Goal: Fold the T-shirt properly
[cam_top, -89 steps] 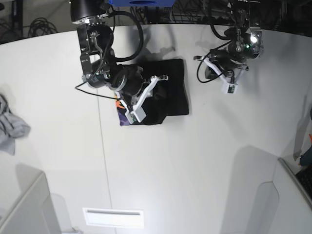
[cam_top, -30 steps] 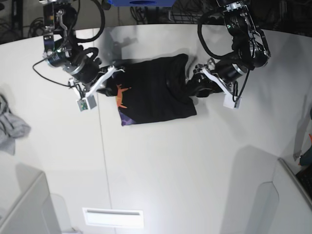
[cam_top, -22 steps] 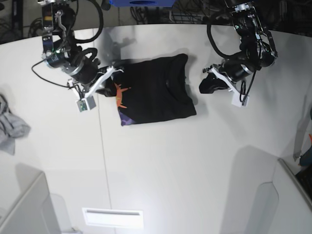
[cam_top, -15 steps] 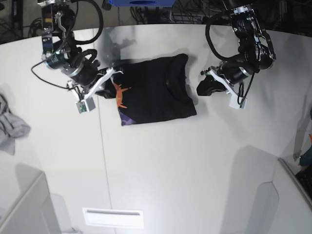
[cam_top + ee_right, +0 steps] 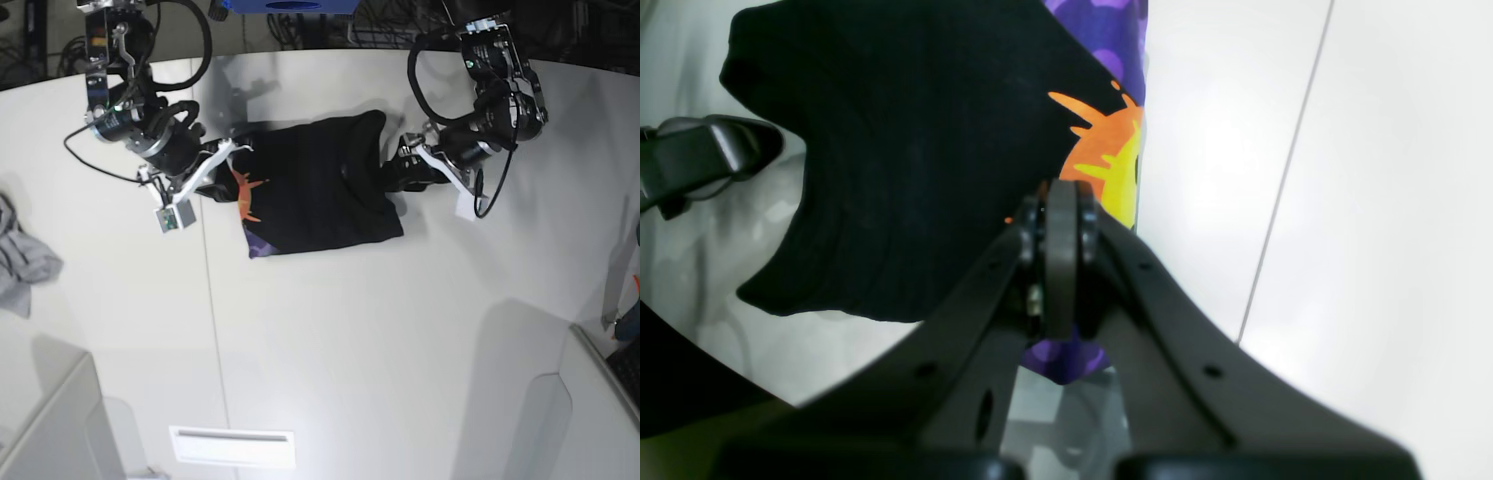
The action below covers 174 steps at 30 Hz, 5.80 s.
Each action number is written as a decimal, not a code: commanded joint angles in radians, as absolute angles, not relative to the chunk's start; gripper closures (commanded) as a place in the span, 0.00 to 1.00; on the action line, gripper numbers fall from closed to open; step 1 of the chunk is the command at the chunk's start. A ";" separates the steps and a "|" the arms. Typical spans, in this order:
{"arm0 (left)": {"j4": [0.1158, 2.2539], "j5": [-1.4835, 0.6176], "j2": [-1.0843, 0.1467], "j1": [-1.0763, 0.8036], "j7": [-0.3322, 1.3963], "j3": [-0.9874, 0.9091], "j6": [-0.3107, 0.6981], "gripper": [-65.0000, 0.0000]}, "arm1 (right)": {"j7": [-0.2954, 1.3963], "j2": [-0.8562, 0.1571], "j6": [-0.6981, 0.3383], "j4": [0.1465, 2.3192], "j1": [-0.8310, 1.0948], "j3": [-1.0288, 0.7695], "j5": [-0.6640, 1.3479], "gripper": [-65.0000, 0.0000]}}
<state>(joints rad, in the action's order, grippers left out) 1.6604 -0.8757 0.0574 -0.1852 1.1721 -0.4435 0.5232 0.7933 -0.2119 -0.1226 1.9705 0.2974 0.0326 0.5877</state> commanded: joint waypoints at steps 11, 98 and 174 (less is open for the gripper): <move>1.678 -0.905 0.097 -0.160 1.168 -0.443 0.530 0.48 | 0.779 -0.217 -0.271 1.988 0.292 0.028 0.599 1.00; 1.600 -0.053 -0.354 0.499 0.796 1.063 0.698 1.00 | 0.776 -0.079 -0.272 1.910 0.466 -0.464 0.590 1.00; 1.933 -0.085 -0.349 -0.955 0.189 -0.479 0.698 1.00 | 0.550 -0.041 -0.458 2.009 1.067 -0.489 0.200 1.00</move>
